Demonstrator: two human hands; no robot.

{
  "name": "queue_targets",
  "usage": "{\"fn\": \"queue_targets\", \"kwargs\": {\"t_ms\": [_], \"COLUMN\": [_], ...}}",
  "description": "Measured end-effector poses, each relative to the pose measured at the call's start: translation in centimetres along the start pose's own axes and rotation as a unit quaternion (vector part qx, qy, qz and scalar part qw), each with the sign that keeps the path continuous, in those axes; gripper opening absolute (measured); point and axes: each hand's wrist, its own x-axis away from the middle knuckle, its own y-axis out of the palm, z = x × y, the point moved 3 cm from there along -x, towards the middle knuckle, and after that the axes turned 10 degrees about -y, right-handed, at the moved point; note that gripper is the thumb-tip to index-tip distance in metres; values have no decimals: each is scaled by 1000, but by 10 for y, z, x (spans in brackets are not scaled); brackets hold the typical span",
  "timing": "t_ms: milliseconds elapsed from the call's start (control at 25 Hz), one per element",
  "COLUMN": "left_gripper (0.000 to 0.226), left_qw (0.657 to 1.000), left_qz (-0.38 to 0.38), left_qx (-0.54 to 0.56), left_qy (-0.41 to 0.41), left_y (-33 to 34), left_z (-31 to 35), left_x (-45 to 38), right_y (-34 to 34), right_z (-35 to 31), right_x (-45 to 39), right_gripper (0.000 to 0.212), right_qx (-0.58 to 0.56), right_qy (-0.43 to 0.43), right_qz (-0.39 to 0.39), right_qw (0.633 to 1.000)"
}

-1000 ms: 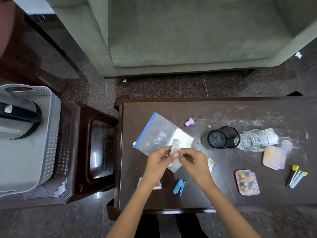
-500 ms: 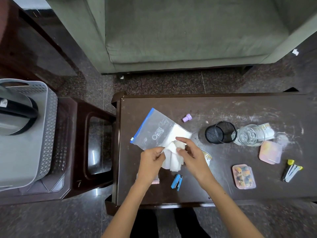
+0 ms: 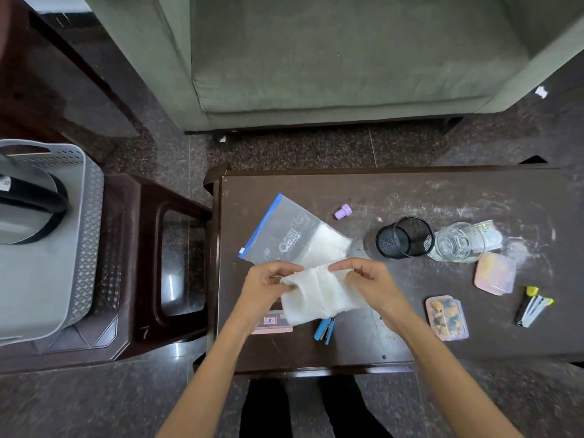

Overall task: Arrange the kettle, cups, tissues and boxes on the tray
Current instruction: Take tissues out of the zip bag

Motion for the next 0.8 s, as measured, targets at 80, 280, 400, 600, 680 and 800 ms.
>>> {"fn": "queue_targets", "kwargs": {"t_ms": [80, 280, 400, 600, 680, 800], "left_gripper": [12, 17, 16, 17, 16, 22], "left_qw": [998, 994, 994, 983, 976, 970], "left_qz": [56, 84, 59, -49, -67, -75], "left_qx": [30, 50, 47, 86, 123, 153], "left_qy": [-18, -57, -85, -155, -168, -174], "left_y": [0, 5, 10, 12, 13, 19], "left_z": [-3, -6, -4, -1, -1, 0], "left_x": [-2, -6, -5, -3, -2, -1], "right_y": [-1, 1, 4, -5, -10, -13], "right_z": [-1, 5, 13, 24, 24, 27], "right_x": [4, 10, 4, -3, -2, 0], "right_gripper": [21, 61, 46, 28, 21, 19], "right_qx": [-66, -191, -179, -259, -273, -301], "right_qy": [25, 33, 68, 106, 127, 141], "right_qz": [-26, -131, -58, -10, -8, -15], "right_qw": [997, 972, 980, 960, 953, 943]}}
